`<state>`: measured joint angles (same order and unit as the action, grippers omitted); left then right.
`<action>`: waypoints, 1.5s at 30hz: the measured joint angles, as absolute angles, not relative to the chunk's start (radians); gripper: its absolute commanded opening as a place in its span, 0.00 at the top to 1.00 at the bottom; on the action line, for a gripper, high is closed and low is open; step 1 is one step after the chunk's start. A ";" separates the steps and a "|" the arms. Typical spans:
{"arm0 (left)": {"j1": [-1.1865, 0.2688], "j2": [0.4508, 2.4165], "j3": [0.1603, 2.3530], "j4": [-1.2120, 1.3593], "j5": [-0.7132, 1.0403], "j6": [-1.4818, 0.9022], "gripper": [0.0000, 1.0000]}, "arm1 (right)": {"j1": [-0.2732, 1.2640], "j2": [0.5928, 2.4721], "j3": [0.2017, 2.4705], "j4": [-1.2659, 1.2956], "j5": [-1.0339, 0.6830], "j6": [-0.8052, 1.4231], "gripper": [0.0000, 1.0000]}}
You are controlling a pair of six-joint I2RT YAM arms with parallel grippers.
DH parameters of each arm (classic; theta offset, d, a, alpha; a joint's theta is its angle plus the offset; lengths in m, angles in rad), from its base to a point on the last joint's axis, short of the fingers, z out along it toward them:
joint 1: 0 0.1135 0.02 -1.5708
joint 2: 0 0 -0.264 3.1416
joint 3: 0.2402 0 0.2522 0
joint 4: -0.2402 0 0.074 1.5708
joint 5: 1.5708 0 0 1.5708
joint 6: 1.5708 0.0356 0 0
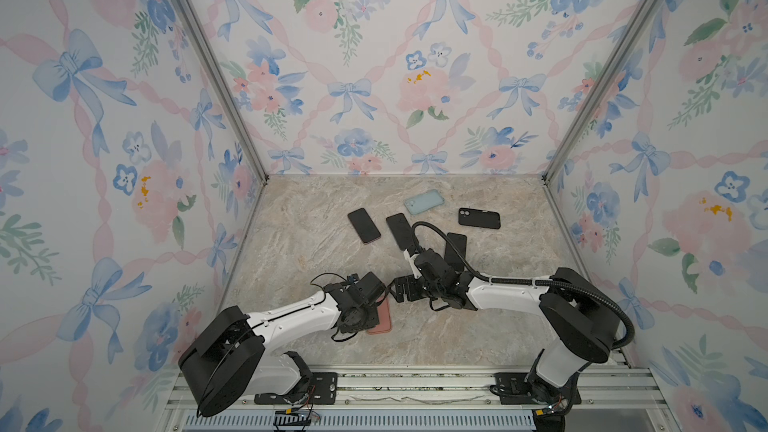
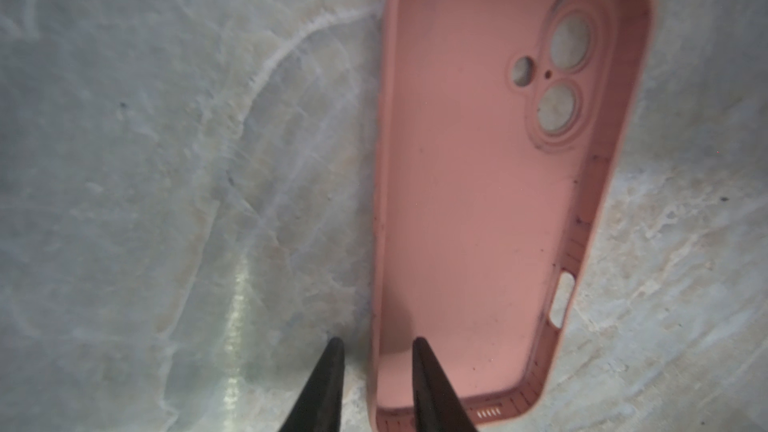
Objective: Put the phone into the phone case
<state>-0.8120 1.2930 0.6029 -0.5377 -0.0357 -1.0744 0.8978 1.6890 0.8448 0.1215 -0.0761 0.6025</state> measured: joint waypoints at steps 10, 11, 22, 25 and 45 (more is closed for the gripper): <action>-0.812 1.304 0.604 -0.516 -0.007 -1.075 0.68 | 0.898 1.689 0.842 0.133 -0.076 0.603 0.02; -0.813 1.304 0.604 -0.512 -0.006 -1.075 0.68 | 0.898 1.689 0.842 0.132 -0.076 0.603 0.02; -0.828 1.291 0.604 -0.503 -0.002 -1.074 0.64 | 0.898 1.689 0.842 0.130 -0.075 0.602 0.02; -0.796 1.273 0.612 -0.504 0.001 -1.050 0.61 | 0.898 1.689 0.850 0.106 -0.072 0.592 0.02; -0.284 1.539 0.963 -0.495 0.054 -0.652 0.36 | 0.857 1.952 1.404 -0.232 0.049 0.350 0.01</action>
<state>-0.2836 1.5391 0.9634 -0.4953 0.0544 -0.6521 0.8566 1.9518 1.4040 -0.2317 0.0490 0.3504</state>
